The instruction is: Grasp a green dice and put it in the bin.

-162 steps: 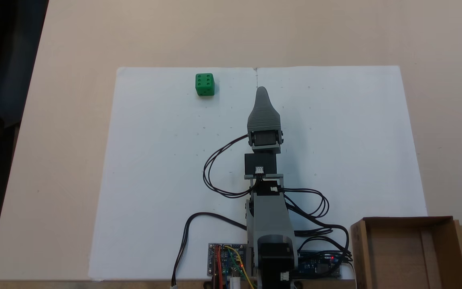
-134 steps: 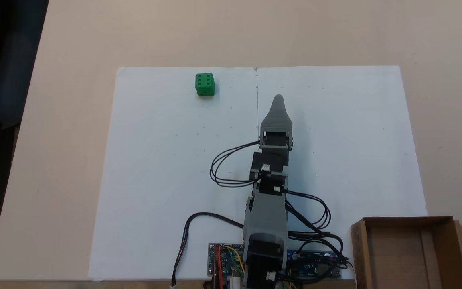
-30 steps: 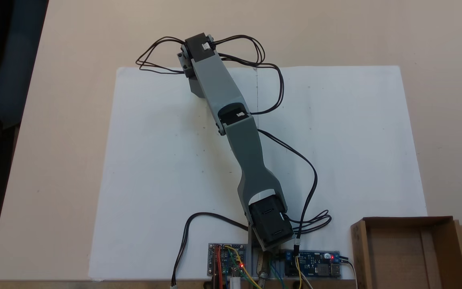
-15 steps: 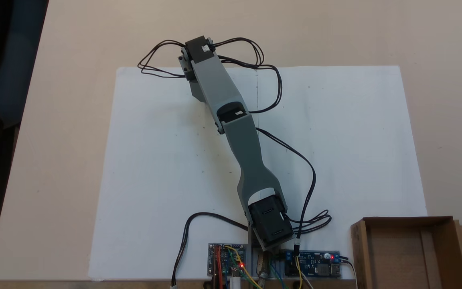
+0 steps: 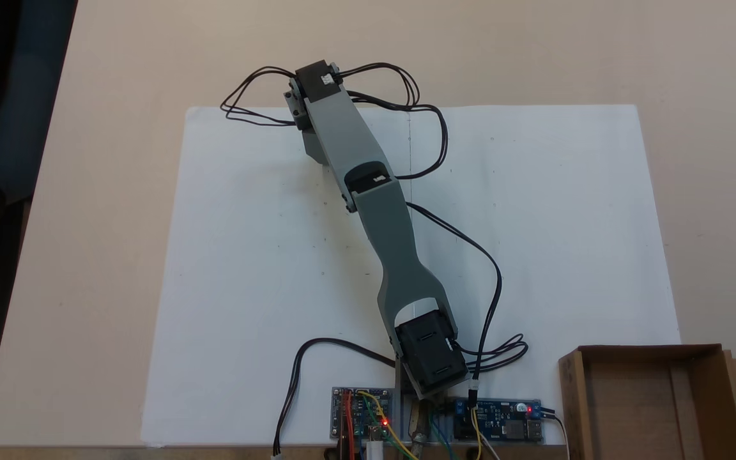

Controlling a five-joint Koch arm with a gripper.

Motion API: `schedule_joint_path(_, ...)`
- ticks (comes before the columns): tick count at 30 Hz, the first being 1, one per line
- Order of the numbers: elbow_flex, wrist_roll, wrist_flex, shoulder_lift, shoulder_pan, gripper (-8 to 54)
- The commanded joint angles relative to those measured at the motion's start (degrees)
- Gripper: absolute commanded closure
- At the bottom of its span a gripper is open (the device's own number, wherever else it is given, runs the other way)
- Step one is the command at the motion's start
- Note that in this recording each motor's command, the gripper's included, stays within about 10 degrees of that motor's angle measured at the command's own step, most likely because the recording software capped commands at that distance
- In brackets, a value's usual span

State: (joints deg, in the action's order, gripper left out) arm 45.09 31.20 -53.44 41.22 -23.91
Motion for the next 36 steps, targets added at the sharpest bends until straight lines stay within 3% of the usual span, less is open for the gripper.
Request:
schedule_joint_path(1,-3.4,4.3,2.3,0.9,-1.1,11.2)
schedule_joint_path(4,-3.4,4.3,2.4,0.9,-1.3,18.6)
schedule_joint_path(8,-3.4,4.4,2.7,0.9,-1.1,33.2)
schedule_joint_path(16,-3.1,4.3,3.0,3.8,5.1,33.6)
schedule_joint_path(29,15.5,-6.6,3.3,40.8,34.2,33.6)
schedule_joint_path(36,23.1,-15.5,5.3,51.6,54.7,33.7)
